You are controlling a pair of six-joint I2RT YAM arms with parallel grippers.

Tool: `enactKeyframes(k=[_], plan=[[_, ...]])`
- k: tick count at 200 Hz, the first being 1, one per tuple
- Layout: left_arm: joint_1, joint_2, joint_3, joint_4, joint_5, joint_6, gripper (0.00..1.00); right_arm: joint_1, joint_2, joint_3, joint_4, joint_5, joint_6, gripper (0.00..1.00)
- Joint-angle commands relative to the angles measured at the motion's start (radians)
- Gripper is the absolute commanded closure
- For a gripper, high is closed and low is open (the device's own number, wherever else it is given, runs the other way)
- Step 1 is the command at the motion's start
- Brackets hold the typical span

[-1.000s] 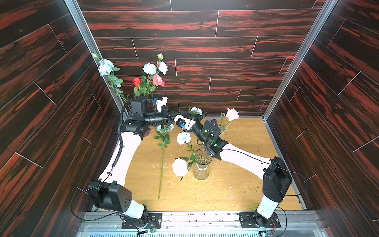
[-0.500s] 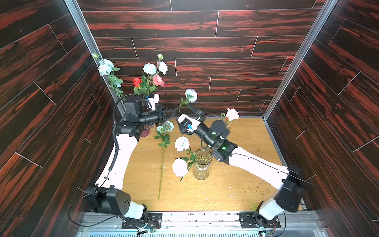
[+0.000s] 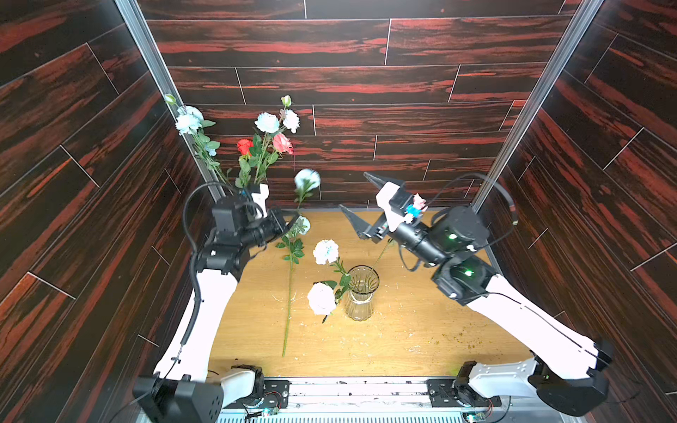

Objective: Pick out blue flowers from the vase
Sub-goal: Place the flower at the center of the board.

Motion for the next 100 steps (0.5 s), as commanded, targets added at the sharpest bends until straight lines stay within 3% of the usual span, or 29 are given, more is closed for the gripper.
enactKeyframes(k=[1, 28, 64, 100], plan=[[-0.007, -0.077, -0.122, 0.100, -0.124, 0.025, 1.00, 0.006, -0.045, 0.075, -0.173, -0.047, 0.151, 0.18], [-0.045, -0.125, -0.260, 0.202, -0.190, 0.035, 1.00, 0.006, -0.114, 0.057, -0.243, -0.056, 0.237, 0.18], [-0.116, -0.154, -0.399, 0.344, -0.271, 0.044, 1.00, 0.006, -0.214, -0.060, -0.314, 0.053, 0.332, 0.17], [-0.189, -0.190, -0.465, 0.399, -0.372, 0.090, 1.00, 0.006, -0.366, -0.249, -0.305, 0.107, 0.433, 0.16]])
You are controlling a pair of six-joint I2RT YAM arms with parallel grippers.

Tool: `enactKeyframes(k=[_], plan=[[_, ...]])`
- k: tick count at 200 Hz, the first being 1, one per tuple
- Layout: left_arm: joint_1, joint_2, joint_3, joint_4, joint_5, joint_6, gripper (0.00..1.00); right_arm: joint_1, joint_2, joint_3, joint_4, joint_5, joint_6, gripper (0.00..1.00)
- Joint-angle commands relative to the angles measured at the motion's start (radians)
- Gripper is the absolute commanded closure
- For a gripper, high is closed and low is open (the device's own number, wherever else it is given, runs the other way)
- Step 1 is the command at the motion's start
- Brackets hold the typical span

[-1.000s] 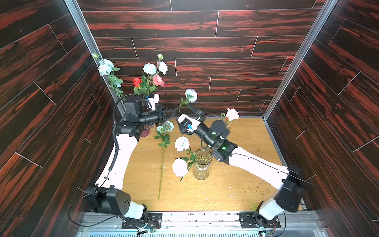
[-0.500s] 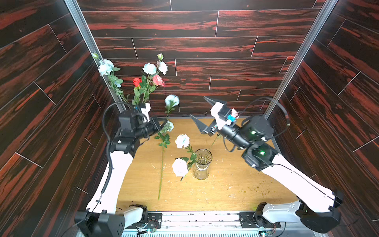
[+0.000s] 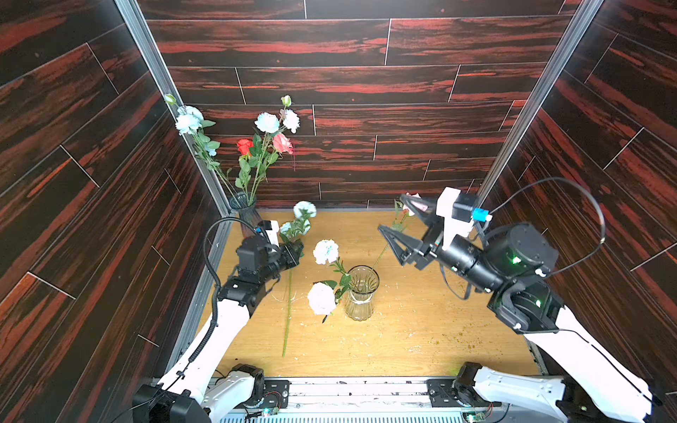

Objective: Pick out blue flowers from the vase
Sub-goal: Place the flower at the center of the board.

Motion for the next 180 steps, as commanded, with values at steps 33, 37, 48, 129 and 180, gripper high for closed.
enactKeyframes(k=[33, 37, 48, 129, 180], plan=[[-0.095, -0.061, -0.106, 0.221, -0.171, 0.040, 1.00, 0.006, -0.206, -0.329, 0.067, 0.155, 0.155, 0.18], [-0.103, -0.055, -0.115, 0.231, -0.179, 0.037, 1.00, 0.005, -0.212, -0.343, 0.065, 0.172, 0.153, 0.18], [-0.118, -0.027, -0.136, 0.264, -0.199, 0.029, 1.00, 0.005, -0.223, -0.377, 0.051, 0.212, 0.153, 0.19], [-0.143, 0.343, -0.162, 0.476, -0.240, -0.127, 1.00, 0.005, -0.489, -0.707, 0.177, 0.369, 0.150, 0.19], [-0.152, 0.494, -0.157, 0.487, -0.214, -0.211, 1.00, 0.005, -0.533, -0.778, 0.196, 0.406, 0.141, 0.19]])
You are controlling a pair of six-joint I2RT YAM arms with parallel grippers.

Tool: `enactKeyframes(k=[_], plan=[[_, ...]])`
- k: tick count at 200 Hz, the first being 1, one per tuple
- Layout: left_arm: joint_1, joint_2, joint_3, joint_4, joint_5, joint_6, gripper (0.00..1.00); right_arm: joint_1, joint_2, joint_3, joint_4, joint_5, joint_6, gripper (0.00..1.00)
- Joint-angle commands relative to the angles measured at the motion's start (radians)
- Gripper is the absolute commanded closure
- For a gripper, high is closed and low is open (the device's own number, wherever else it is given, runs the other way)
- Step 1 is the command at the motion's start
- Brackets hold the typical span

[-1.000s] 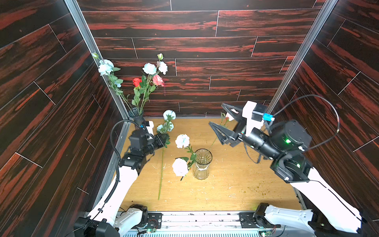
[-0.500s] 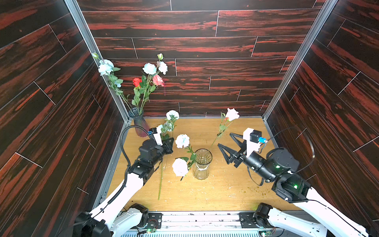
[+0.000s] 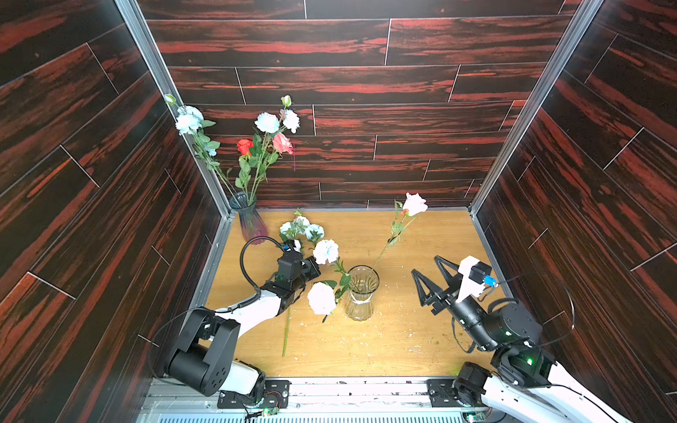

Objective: Pick out blue flowers from the vase
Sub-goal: Place the flower at the center of the board.

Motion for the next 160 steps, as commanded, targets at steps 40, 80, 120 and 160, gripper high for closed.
enactKeyframes(k=[40, 80, 120, 160], plan=[[-0.003, 0.139, 0.011, 0.073, 0.016, -0.120, 1.00, 0.005, 0.033, -0.023, 0.027, 0.029, -0.015, 0.19], [0.000, 0.163, -0.026, 0.081, 0.010, -0.191, 0.95, 0.005, 0.030, -0.025, 0.023, 0.034, -0.014, 0.18], [0.013, 0.099, -0.056, 0.029, 0.001, -0.195, 0.62, 0.005, 0.023, -0.022, 0.012, 0.036, -0.013, 0.18], [0.034, 0.010, -0.077, -0.054, -0.013, -0.158, 0.36, 0.006, 0.021, -0.020, 0.009, 0.031, -0.011, 0.18]])
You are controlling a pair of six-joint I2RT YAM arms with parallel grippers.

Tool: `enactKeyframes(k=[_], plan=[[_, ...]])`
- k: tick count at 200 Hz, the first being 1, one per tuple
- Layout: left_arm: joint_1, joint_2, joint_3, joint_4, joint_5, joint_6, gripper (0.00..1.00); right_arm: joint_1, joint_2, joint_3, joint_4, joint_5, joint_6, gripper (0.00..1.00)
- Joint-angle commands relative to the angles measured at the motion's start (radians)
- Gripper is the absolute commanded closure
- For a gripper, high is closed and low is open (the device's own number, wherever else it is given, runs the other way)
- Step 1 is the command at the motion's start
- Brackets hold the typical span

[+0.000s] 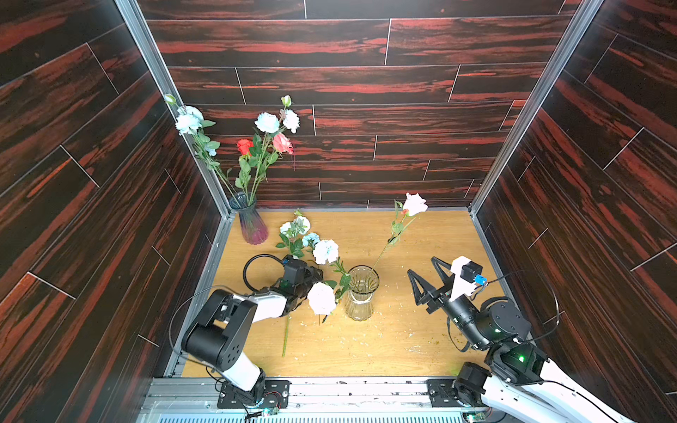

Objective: Pick out blue flowers from the vase
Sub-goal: Place the flower at the center of the board, then pick up the flower from the vase.

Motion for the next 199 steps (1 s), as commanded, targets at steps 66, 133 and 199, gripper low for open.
enactKeyframes(k=[66, 133, 199], plan=[[0.000, -0.136, 0.191, -0.295, -0.034, 0.211, 0.40, 0.005, -0.001, 0.000, 0.001, 0.010, -0.006, 0.18], [-0.026, 0.131, 0.426, -0.309, 0.103, 0.212, 0.41, 0.004, 0.011, 0.004, -0.005, 0.024, -0.012, 0.17], [-0.043, 0.314, 0.531, -0.361, 0.151, 0.226, 0.41, 0.004, 0.057, 0.014, -0.003, 0.021, -0.015, 0.17]])
